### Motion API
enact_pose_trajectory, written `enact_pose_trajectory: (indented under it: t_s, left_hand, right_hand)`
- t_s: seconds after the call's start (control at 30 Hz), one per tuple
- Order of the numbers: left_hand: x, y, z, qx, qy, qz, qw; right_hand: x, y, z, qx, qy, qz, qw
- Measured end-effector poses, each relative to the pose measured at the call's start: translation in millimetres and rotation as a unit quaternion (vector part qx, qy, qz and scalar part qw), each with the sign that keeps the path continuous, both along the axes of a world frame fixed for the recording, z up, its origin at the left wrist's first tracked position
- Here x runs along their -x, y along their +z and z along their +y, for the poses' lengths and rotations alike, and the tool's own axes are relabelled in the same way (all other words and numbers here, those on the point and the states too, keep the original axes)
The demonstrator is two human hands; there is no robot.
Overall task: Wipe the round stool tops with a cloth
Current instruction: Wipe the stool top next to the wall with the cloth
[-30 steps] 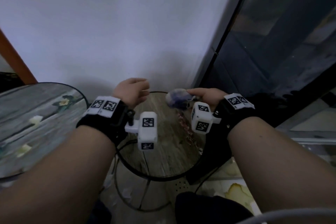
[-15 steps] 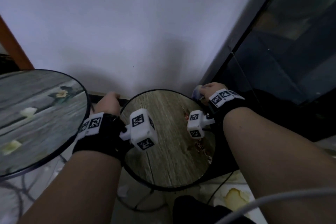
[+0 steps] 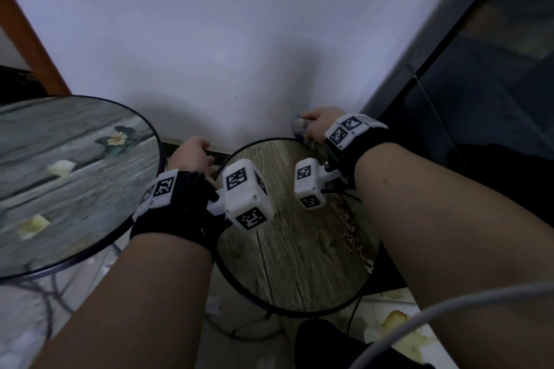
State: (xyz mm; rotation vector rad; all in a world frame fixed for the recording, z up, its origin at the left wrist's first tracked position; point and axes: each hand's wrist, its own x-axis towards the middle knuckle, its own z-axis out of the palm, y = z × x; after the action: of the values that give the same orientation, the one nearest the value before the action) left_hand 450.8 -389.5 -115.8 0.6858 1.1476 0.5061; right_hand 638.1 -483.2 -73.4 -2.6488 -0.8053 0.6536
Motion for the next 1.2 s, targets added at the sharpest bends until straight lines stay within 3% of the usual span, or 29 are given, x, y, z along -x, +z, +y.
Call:
enact_pose_trajectory:
  t_s: [0.07,0.2,0.43,0.53,0.6,0.77,1.2]
  left_hand:
    - [1,3,-1,0.010,0.002,-0.005,1.000]
    - [8,4,-4,0.036,0.002,-0.023,0.999]
    - [16,8,-3,0.056,-0.004,-0.057,0.997]
    - [14,8,-4,0.052,-0.006,-0.059,0.997]
    - [16,12,-6,0.049,-0.018,-0.053,0.997]
    - [40,11,10,0.057,0.005,-0.060,0.997]
    - [65,20,34,-0.012,0.048,-0.044,0.998]
  right_hand:
    - [7,1,11,0.009,0.064,-0.036,0.997]
    - [1,-3,3,0.053,0.098,-0.059,0.992]
    - [-20,-20,-12,0.159,0.044,-0.134,0.977]
    - [-16,-15,-8,0.188,0.069,-0.142,0.969]
    - [-7,-6,-3,0.163,0.065,-0.128,0.976]
    - [36,-1,43,0.126,0.166,-0.126,0.970]
    - [82,-9,65,0.124,0.262,-0.112,0.950]
